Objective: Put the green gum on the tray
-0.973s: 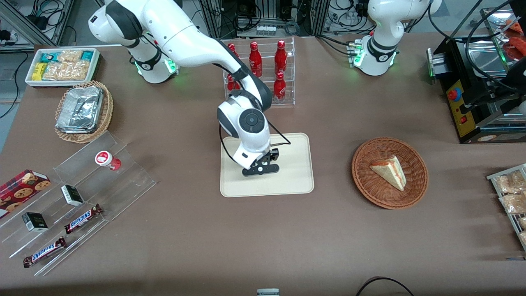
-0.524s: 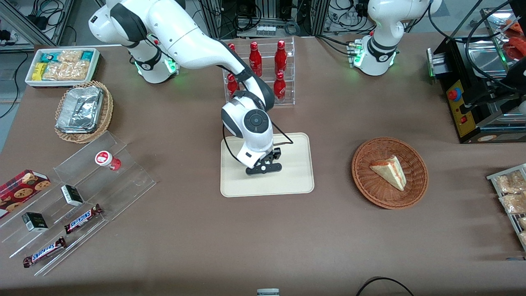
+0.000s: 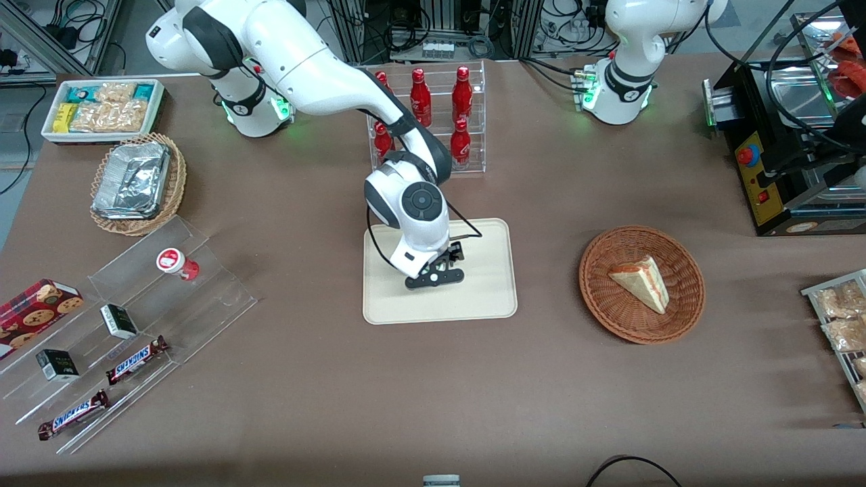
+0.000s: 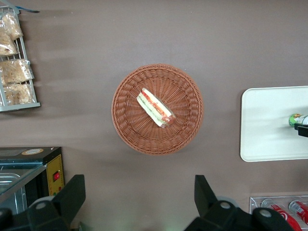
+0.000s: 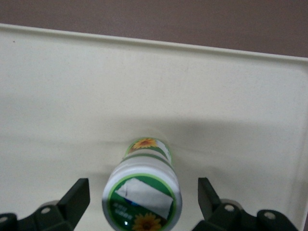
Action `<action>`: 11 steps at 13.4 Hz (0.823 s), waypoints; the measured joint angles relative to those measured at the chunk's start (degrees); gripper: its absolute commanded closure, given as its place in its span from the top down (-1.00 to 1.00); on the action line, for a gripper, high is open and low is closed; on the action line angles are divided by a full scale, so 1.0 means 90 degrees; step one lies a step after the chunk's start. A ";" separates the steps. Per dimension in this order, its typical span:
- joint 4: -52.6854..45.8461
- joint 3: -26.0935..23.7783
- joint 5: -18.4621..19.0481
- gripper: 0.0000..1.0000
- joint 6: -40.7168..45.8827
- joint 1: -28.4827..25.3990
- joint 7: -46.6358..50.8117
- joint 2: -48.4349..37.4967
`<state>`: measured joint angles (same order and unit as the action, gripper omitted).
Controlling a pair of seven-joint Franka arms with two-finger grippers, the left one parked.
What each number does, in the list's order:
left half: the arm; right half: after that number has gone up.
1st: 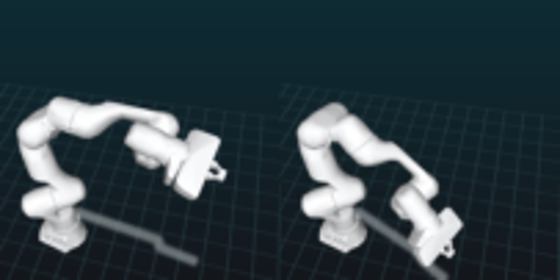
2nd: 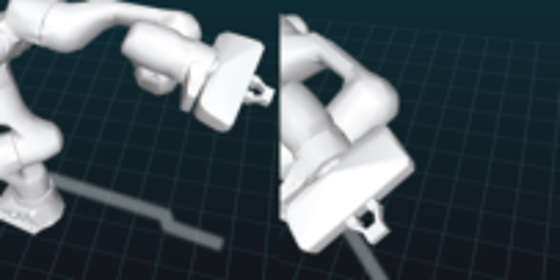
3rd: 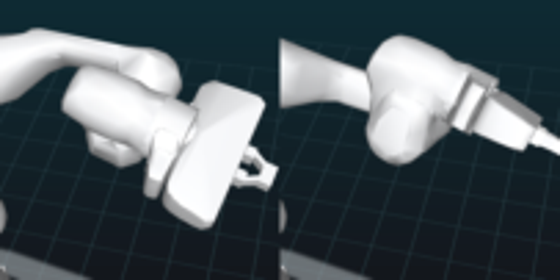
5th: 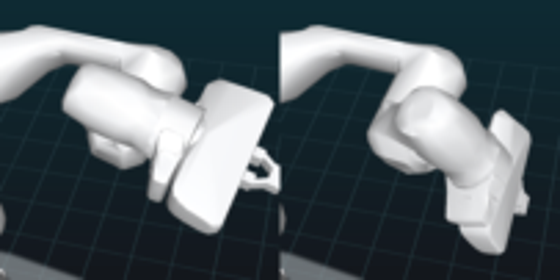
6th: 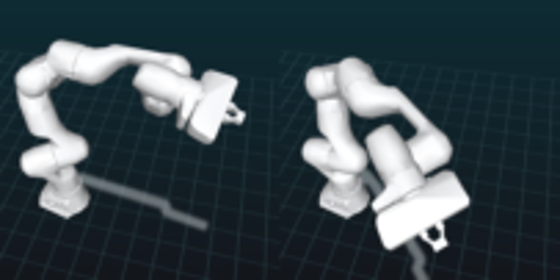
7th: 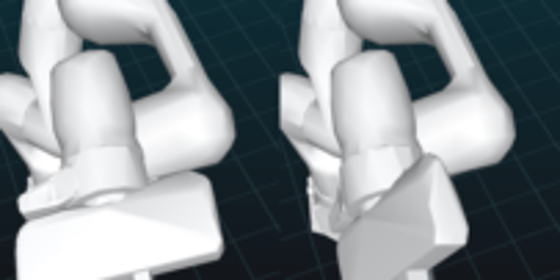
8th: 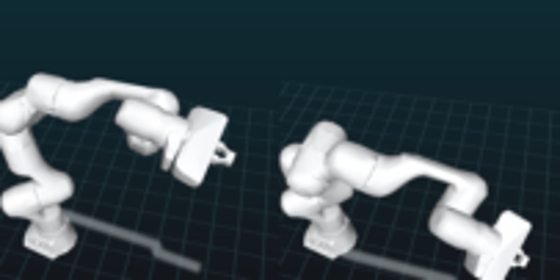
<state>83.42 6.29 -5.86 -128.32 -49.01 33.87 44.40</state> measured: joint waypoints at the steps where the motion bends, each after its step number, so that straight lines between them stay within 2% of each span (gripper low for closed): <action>1: -0.0007 0.0005 0.0000 1.00 -0.0002 0.0000 -0.0015 0.0000; 11: -0.0159 0.0073 0.0000 1.00 0.0230 0.0062 -0.0359 -0.0271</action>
<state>81.99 6.96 -5.86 -126.24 -48.44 30.63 41.96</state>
